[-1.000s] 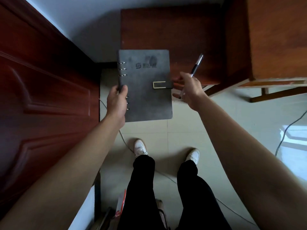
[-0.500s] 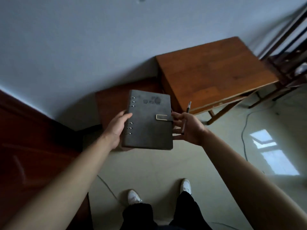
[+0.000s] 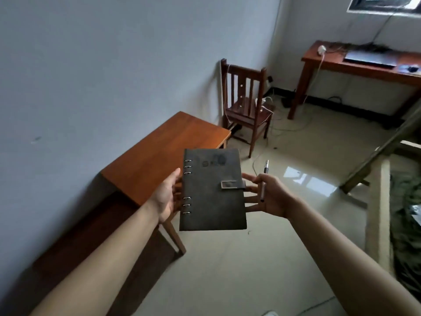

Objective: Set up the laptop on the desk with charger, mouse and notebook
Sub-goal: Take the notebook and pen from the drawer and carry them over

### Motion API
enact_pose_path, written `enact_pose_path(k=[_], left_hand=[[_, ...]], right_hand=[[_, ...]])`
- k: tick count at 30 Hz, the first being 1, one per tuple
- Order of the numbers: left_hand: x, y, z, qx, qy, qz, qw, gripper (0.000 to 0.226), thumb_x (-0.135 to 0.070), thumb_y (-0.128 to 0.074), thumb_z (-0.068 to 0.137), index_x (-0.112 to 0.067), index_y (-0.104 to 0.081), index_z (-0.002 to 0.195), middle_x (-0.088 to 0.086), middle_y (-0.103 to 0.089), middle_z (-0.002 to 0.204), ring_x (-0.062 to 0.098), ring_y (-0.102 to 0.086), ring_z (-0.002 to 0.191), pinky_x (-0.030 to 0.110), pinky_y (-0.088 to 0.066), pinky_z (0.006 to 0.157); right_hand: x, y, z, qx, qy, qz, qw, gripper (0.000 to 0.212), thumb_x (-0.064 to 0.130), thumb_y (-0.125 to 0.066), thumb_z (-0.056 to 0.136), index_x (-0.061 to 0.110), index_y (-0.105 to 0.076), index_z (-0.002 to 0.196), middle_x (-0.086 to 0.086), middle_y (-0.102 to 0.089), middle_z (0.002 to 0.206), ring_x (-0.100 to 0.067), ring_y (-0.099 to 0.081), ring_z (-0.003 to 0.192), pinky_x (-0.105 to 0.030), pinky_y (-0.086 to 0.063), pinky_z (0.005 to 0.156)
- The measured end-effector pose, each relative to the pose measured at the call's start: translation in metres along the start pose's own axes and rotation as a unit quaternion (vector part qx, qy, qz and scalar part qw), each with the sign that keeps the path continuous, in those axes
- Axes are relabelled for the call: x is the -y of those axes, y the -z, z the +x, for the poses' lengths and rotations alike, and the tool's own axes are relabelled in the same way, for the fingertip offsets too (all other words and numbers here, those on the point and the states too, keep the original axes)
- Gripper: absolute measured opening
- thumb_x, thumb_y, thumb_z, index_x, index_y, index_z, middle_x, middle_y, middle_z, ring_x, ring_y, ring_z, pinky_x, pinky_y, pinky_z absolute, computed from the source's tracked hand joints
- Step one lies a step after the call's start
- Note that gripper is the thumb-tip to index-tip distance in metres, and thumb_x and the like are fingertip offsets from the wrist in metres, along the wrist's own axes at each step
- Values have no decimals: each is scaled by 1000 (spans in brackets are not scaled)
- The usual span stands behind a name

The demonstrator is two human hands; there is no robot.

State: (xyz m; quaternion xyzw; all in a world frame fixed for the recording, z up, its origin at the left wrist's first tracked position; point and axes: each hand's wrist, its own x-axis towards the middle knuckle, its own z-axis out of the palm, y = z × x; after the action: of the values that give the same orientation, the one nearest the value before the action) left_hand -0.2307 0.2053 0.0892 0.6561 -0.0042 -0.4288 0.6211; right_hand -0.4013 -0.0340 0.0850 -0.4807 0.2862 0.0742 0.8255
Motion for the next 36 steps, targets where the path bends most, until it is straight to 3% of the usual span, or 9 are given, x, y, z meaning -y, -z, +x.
enact_pose_path(k=[3,7,12,17,21,25,28,32,36], left_hand=[[-15,-77,28,39,6,24,999,54,-67,-40,95,-26,-69,115,14,-65,114,34,-61,105,46,-50,92],[-30,-177,62,74,25,58,995,55,-66,-35,97,-27,-62,125,8,-66,99,25,-63,88,39,-53,73],[-49,-279,100,106,47,82,990,52,-65,-36,97,-34,-53,134,7,-65,92,19,-67,72,35,-56,62],[-64,-345,148,137,61,101,983,55,-71,-37,94,-39,-49,137,10,-66,100,25,-66,89,51,-55,82],[-76,-394,205,159,69,103,979,61,-70,-38,94,-34,-47,142,9,-65,110,27,-64,100,50,-56,78],[-96,-443,282,189,71,92,975,63,-71,-38,93,-30,-52,139,9,-65,124,26,-61,110,56,-54,89],[-128,-488,350,212,73,88,971,64,-72,-39,92,-31,-53,139,9,-61,133,28,-58,119,61,-50,96],[-186,-554,432,245,80,94,962,64,-73,-40,92,-32,-52,140,9,-61,133,29,-58,122,56,-54,90],[-244,-626,500,271,76,121,952,63,-72,-39,92,-32,-54,137,9,-63,129,26,-61,117,47,-57,80]], right_hand=[[25,70,-19,-23,11,14,1000,54,19,-32,90,23,-57,138,-12,-70,115,-38,-68,102,-54,-56,90],[56,158,-40,-58,18,20,998,55,18,-30,90,24,-58,137,-12,-68,113,-34,-68,94,-48,-59,80],[89,248,-62,-85,34,52,994,51,18,-30,91,27,-61,131,-15,-66,122,-37,-65,102,-53,-56,89],[113,314,-56,-112,41,86,989,54,17,-29,91,25,-59,134,-13,-69,115,-35,-68,95,-52,-56,87],[136,365,-33,-142,37,94,985,54,18,-29,91,27,-57,136,-12,-67,118,-34,-64,99,-49,-57,85],[177,421,1,-172,40,93,980,52,18,-30,91,29,-59,133,-15,-64,125,-35,-62,103,-49,-57,85],[231,466,32,-206,44,95,973,49,17,-30,91,32,-63,125,-14,-63,128,-33,-62,102,-44,-58,77],[311,521,68,-244,47,110,962,52,16,-31,91,32,-63,128,-12,-64,124,-31,-62,99,-43,-58,75],[376,576,90,-275,76,144,948,51,17,-32,91,31,-62,130,-14,-64,127,-36,-61,110,-51,-57,91]])
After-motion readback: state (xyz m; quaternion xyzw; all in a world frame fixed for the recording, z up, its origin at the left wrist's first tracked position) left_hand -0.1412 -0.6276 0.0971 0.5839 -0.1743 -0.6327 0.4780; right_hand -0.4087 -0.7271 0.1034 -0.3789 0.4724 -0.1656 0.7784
